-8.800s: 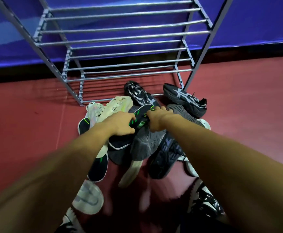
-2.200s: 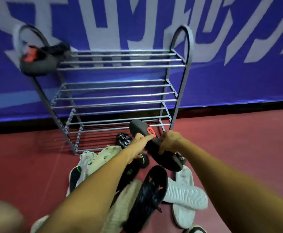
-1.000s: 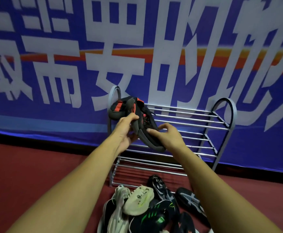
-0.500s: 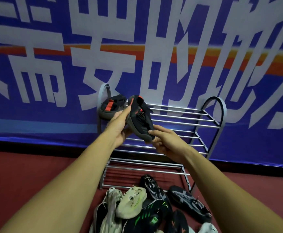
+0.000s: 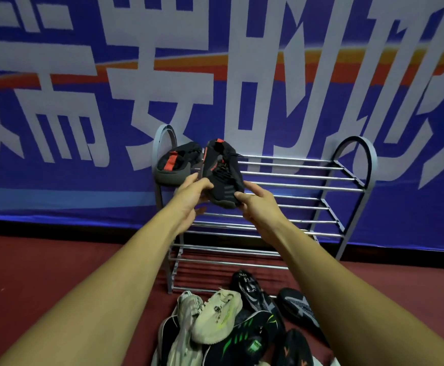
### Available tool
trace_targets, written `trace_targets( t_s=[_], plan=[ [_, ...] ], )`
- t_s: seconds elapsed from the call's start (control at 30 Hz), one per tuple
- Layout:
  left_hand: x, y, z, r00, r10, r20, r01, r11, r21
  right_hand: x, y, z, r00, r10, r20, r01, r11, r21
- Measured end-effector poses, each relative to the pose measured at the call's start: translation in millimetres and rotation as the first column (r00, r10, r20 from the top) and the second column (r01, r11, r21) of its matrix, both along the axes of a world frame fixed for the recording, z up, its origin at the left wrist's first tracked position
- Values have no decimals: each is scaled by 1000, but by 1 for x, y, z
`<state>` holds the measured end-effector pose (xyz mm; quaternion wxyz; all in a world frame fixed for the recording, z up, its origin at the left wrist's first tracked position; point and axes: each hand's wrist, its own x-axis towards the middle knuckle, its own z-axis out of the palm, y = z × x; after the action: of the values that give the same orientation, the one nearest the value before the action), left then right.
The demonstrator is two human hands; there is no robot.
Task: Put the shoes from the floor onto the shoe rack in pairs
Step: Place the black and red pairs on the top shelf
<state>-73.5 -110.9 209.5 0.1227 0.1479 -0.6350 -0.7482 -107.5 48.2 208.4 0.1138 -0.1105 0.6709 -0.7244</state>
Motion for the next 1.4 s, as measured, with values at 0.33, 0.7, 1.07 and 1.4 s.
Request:
trace_targets(
  t_s=[0.33,0.7,1.07,1.4],
  plan=[
    [-19,-6,-7,996,79,37,-77,996,-49,-17,-18,-5,999,-11,38,12,999,-30],
    [-30,-12,-14,995,98,20,-96,991,-98,-26,-42,-9,1000,30,-3,-30,998,-50],
    [-19,-16,-17,994,105,24,-97,973,-210,-20,-28,-8,993,111,40,-112,993,33],
    [16,-5,-20,971,35,235,0,989,-145,0,8,-11,978,181,108,-194,971,137]
  ],
)
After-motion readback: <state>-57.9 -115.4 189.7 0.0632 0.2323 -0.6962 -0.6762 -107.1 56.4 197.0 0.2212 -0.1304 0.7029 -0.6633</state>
